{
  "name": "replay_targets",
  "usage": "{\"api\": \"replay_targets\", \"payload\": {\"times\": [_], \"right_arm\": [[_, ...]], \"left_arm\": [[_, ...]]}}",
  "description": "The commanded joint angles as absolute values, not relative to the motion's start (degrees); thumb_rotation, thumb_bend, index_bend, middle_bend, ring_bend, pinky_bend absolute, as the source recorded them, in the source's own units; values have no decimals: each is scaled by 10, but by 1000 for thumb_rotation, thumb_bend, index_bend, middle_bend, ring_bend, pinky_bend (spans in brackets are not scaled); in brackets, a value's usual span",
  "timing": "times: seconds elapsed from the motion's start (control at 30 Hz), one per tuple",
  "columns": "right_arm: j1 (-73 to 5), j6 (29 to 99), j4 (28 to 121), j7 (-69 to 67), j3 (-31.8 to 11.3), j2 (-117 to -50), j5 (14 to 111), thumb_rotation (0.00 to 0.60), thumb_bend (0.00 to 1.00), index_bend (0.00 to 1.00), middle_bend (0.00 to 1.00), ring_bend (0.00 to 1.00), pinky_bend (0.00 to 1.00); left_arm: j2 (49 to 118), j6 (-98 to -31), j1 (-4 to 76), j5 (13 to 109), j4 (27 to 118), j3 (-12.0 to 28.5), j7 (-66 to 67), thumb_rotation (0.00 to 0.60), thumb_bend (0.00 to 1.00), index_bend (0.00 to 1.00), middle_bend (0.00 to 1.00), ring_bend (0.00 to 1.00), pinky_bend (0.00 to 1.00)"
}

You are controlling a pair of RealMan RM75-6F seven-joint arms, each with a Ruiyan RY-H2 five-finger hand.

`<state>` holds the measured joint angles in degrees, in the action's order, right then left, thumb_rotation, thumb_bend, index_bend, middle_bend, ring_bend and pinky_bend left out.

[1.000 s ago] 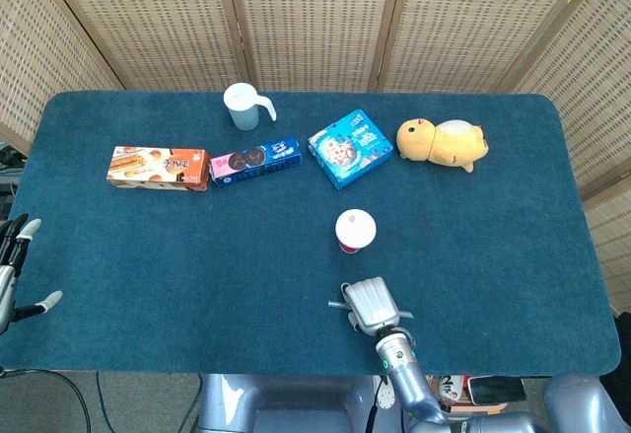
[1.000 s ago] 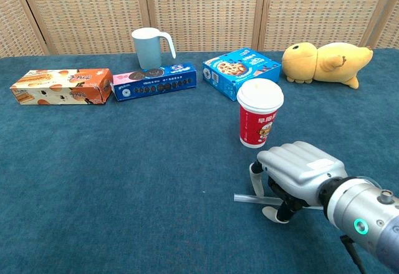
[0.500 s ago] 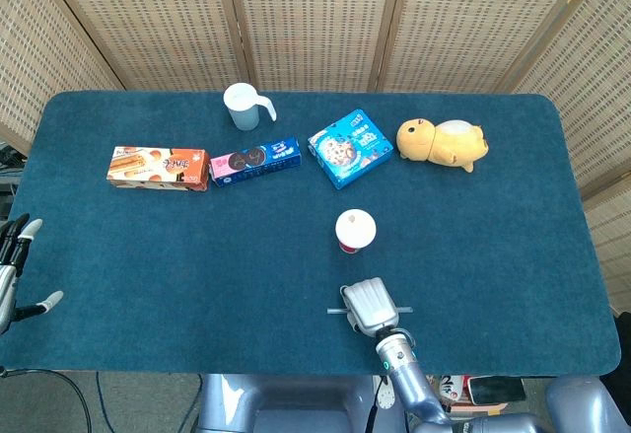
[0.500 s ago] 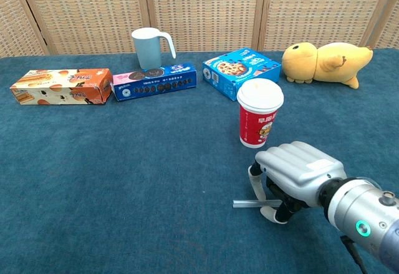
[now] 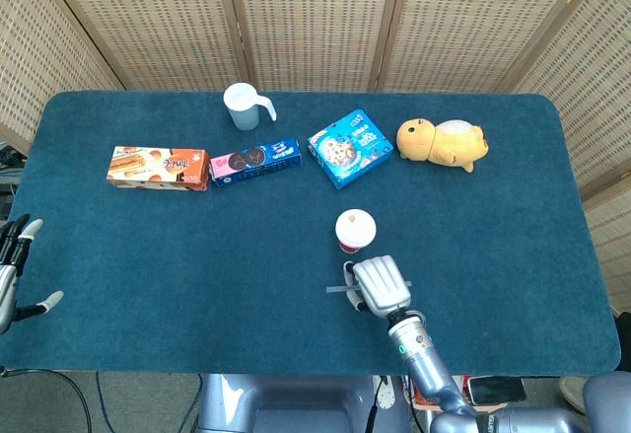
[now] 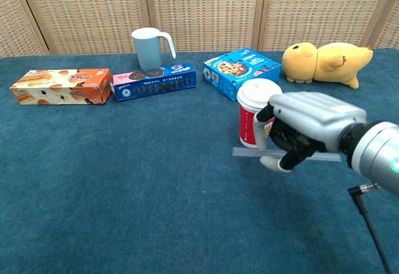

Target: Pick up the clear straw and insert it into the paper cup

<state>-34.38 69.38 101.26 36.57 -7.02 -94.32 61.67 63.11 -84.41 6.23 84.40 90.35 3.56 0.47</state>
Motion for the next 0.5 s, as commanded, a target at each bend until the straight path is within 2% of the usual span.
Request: {"api": "replay_targets", "payload": {"times": [0.03, 0.13, 0.3, 0.5], "right_arm": [[-334, 699, 1051, 327, -99, -898, 617, 600, 554, 708, 900, 785, 988], [-329, 703, 1073, 304, -121, -863, 611, 600, 556, 708, 900, 785, 988], [-326, 701, 1107, 241, -187, -802, 573, 600, 567, 708, 900, 785, 988], [-336, 668, 1113, 154, -243, -775, 538, 600, 572, 708, 900, 785, 988]], "left_arm": [[632, -843, 63, 844, 904, 35, 7, 600, 92, 0, 0, 0, 0], [633, -842, 63, 843, 904, 35, 9, 600, 92, 0, 0, 0, 0], [630, -850, 61, 849, 907, 36, 0, 600, 92, 0, 0, 0, 0], [629, -860, 58, 858, 909, 34, 0, 600, 92, 0, 0, 0, 0]]}}
